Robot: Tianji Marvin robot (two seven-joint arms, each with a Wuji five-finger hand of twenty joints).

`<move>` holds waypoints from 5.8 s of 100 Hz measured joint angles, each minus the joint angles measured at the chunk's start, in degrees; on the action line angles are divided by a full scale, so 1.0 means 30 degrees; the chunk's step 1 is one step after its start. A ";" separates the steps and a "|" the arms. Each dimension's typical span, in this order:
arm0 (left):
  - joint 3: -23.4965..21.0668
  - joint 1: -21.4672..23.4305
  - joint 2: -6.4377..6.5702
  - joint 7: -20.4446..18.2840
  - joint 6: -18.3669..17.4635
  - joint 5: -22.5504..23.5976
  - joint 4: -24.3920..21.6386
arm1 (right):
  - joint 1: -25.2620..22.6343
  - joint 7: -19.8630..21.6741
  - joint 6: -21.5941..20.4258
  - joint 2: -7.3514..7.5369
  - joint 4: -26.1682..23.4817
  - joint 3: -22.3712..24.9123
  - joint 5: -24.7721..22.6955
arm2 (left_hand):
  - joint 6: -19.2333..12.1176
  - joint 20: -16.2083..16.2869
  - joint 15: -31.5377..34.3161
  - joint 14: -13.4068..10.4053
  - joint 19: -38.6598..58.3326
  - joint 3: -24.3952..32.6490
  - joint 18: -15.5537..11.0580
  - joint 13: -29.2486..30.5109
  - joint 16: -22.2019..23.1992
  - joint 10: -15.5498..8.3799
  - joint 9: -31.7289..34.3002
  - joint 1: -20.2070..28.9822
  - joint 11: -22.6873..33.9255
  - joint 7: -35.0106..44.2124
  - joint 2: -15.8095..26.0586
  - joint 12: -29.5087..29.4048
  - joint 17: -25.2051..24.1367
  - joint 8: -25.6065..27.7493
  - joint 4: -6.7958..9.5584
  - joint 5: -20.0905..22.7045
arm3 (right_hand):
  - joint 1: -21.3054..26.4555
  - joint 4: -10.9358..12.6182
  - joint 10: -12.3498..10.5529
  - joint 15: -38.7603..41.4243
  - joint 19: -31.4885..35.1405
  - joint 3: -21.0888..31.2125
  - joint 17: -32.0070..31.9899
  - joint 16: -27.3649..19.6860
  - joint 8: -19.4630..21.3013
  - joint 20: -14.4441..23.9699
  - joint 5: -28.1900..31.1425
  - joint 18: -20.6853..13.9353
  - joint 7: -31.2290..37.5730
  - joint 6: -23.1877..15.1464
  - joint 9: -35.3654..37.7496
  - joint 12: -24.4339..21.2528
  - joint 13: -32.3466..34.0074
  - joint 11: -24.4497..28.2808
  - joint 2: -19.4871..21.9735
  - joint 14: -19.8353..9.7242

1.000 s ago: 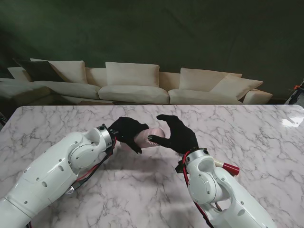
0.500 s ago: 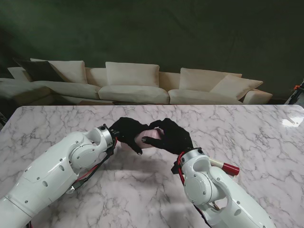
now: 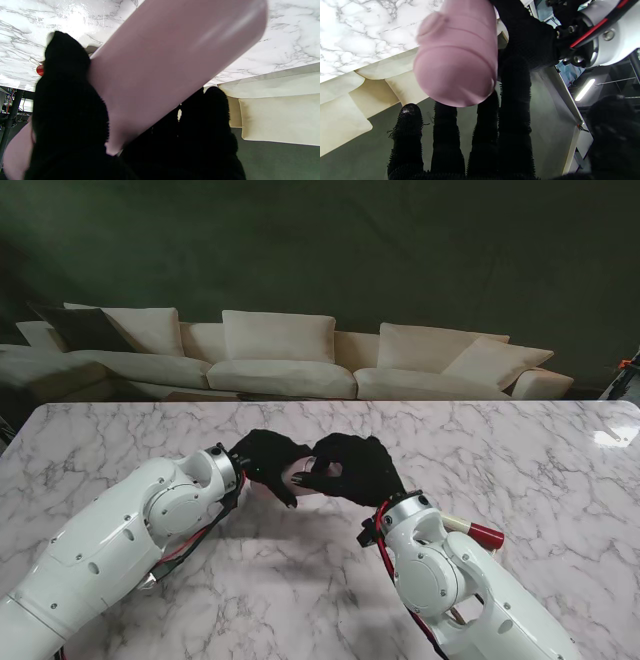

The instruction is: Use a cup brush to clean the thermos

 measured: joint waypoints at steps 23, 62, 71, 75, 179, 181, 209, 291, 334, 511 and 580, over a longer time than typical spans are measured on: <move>-0.0038 0.0075 0.0006 -0.0117 0.0063 -0.0007 -0.0086 | -0.0094 -0.0369 -0.1669 -0.0109 0.0282 0.0040 0.1334 | 0.0000 0.0006 0.0000 0.0005 0.0000 0.0000 0.0004 0.0000 0.0025 0.0008 0.0000 -0.0002 0.0021 0.0000 0.0000 0.0000 0.0000 -0.0130 -0.0006 0.0011 | 0.0958 0.0000 -0.0030 -0.1769 -0.3446 0.1198 -0.0740 -0.0909 -0.0306 -0.2313 0.0748 0.0698 -0.0071 0.0002 0.5411 0.0027 0.1266 0.0059 -0.0026 -0.1711; -0.0167 0.0098 0.0003 -0.0102 0.0154 -0.0009 -0.0210 | -0.0541 -0.2434 -0.5139 -0.0773 0.1093 0.0544 0.2750 | 0.0000 0.0169 0.0158 0.0005 0.0178 0.0000 0.0006 0.0000 0.0022 0.0008 0.0000 -0.0002 0.0102 0.0000 0.0005 0.0000 0.0000 -0.0130 -0.0006 0.0011 | 0.0976 -0.0495 -0.0122 -0.1891 -0.4022 0.3947 -0.0757 -0.1391 -0.2093 -0.3523 -0.4697 -0.0305 -0.0533 -0.2236 -0.1864 -0.0038 -0.1008 -0.0642 -0.0419 -0.2315; -0.0165 0.0092 0.0002 -0.0087 0.0154 -0.0021 -0.0210 | -0.0596 -0.2628 -0.5025 -0.0773 0.1092 0.0822 0.2031 | 0.0000 0.0171 0.0184 0.0005 0.0192 0.0000 0.0006 0.0000 0.0022 0.0008 0.0000 -0.0002 0.0133 0.0000 0.0005 0.0000 0.0000 -0.0130 -0.0006 0.0011 | 0.0912 -0.0501 -0.0204 -0.3779 -0.4444 0.3948 -0.1375 -0.2773 -0.2272 -0.3523 -0.8475 -0.0543 -0.1736 -0.2650 -0.5545 -0.0489 -0.2881 -0.1551 -0.0428 -0.1821; -0.0164 0.0090 0.0001 -0.0079 0.0151 -0.0028 -0.0210 | -0.0610 -0.2697 -0.4890 -0.0767 0.1086 0.0923 0.1687 | 0.0000 0.0171 0.0198 0.0005 0.0197 0.0000 0.0006 0.0000 0.0022 0.0008 0.0000 -0.0004 0.0159 0.0000 0.0005 0.0000 0.0000 -0.0130 -0.0006 0.0011 | 0.0581 -0.0458 0.0507 -0.4302 -0.4661 0.3961 -0.1490 -0.3135 -0.2348 -0.3573 -1.0615 -0.0545 -0.2648 -0.2652 -0.6967 -0.0695 -0.3437 -0.1948 -0.0910 -0.1150; -0.0313 0.0281 -0.0005 0.0113 -0.0120 -0.0051 -0.0491 | 0.0309 -0.0109 0.3655 -0.0212 0.0373 -0.0979 -0.0185 | 0.0000 0.0180 0.0258 0.0005 0.0224 0.0000 0.0013 0.0000 0.0004 0.0014 0.0000 -0.0008 0.0223 0.0000 0.0005 0.0000 0.0000 -0.0130 -0.0006 0.0017 | 0.5087 -0.1367 0.5524 0.8765 0.6358 0.7469 1.4078 0.2595 -0.0481 -0.3252 -1.3353 -0.3799 -0.1558 0.1491 -0.6570 0.3479 0.8510 0.6186 -0.4968 -0.0523; -0.0320 0.0281 -0.0005 0.0113 -0.0122 -0.0051 -0.0492 | 0.0295 -0.0180 0.3589 -0.0235 0.0380 -0.0957 -0.0141 | 0.0000 0.0181 0.0258 0.0005 0.0224 0.0000 0.0013 0.0000 0.0004 0.0014 0.0000 -0.0008 0.0223 0.0000 0.0005 0.0000 0.0000 -0.0130 -0.0006 0.0017 | 0.5367 -0.1802 0.5506 0.8923 0.6444 0.7424 1.3981 0.2645 -0.0986 -0.3130 -1.3135 -0.3803 -0.1570 0.1438 -0.6558 0.3498 0.8337 0.6186 -0.5068 -0.0458; -0.0017 0.0003 0.0025 -0.0253 -0.0174 -0.0356 -0.0496 | 0.0042 -0.1304 0.2172 -0.0348 0.0602 -0.0539 -0.0945 | 0.0236 0.0194 0.0319 -0.0070 0.0269 0.0002 0.0020 0.0187 -0.0020 0.0014 0.0000 -0.0017 0.0223 0.0000 0.0065 0.0000 0.0077 -0.0084 -0.0006 0.0018 | 0.6692 -0.3509 0.5350 1.1088 0.9025 0.6383 1.3984 0.3293 -0.3790 -0.2316 -1.0721 -0.3827 -0.1632 0.0734 -0.3784 0.3040 0.8609 0.4297 -0.6124 -0.0317; -0.1116 0.0861 0.0103 -0.0248 -0.0503 0.0640 -0.0984 | -0.2617 -0.2104 -0.1363 -0.0158 -0.0797 0.5569 -0.3848 | 0.0240 0.0199 0.0348 -0.0074 0.0277 0.0003 0.0020 0.0187 0.0007 0.0014 0.0000 -0.0017 0.0245 0.0000 0.0066 0.0000 0.0079 -0.0084 -0.0006 0.0020 | 0.6701 -0.3915 0.5350 1.1379 0.9307 0.6358 1.4526 0.3297 -0.3804 -0.3245 -0.9897 -0.3828 -0.1813 0.0239 -0.2864 0.3676 0.9138 0.3740 -0.6574 -0.0360; -0.1822 0.1819 0.0123 0.0308 -0.0419 0.1234 -0.1613 | -0.0952 -0.0574 -0.1457 0.0698 0.1650 0.7237 -0.6315 | 0.0240 0.0201 0.0354 -0.0074 0.0280 0.0003 0.0020 0.0188 0.0009 0.0014 0.0000 -0.0017 0.0251 0.0000 0.0066 0.0000 0.0079 -0.0084 -0.0006 0.0020 | 0.6701 -0.3918 0.5346 1.0985 0.9061 0.6355 1.4526 0.3296 -0.3804 -0.3298 -0.9677 -0.3832 -0.1856 -0.0053 -0.2507 0.3700 0.9302 0.3386 -0.6733 -0.0387; -0.2210 0.2132 0.0133 0.0568 -0.0656 0.1320 -0.1740 | 0.4967 0.0391 0.4732 0.1403 1.2947 -0.0048 -0.7030 | 0.0240 0.0208 0.0394 -0.0074 0.0450 0.0003 0.0020 0.0189 0.0015 0.0014 0.0000 -0.0020 0.0283 0.0000 0.0066 0.0000 0.0079 -0.0084 -0.0006 0.0021 | 0.5916 -0.2637 0.0787 0.0106 0.2217 0.6771 0.3117 -0.0866 -0.5090 -0.3455 -1.1312 -0.3115 -0.2587 -0.2391 -0.4732 -0.0043 -0.0012 -0.0001 -0.4912 -0.1282; -0.2337 0.2205 0.0167 0.0358 -0.0705 0.1481 -0.1910 | 0.1907 -0.1221 0.3256 0.1386 0.9297 0.4231 -0.9142 | 0.0240 0.0215 0.0413 -0.0074 0.0464 0.0003 0.0020 0.0189 0.0020 0.0014 0.0000 -0.0022 0.0350 0.0000 0.0066 0.0000 0.0079 -0.0084 -0.0006 0.0027 | 0.1768 -0.0608 0.3540 -0.4257 -0.3445 0.4888 -0.1019 -0.3868 -0.3614 -0.4854 -1.4736 -0.1945 -0.3124 0.0688 -0.8853 -0.0865 -0.3427 -0.1541 -0.2360 -0.0793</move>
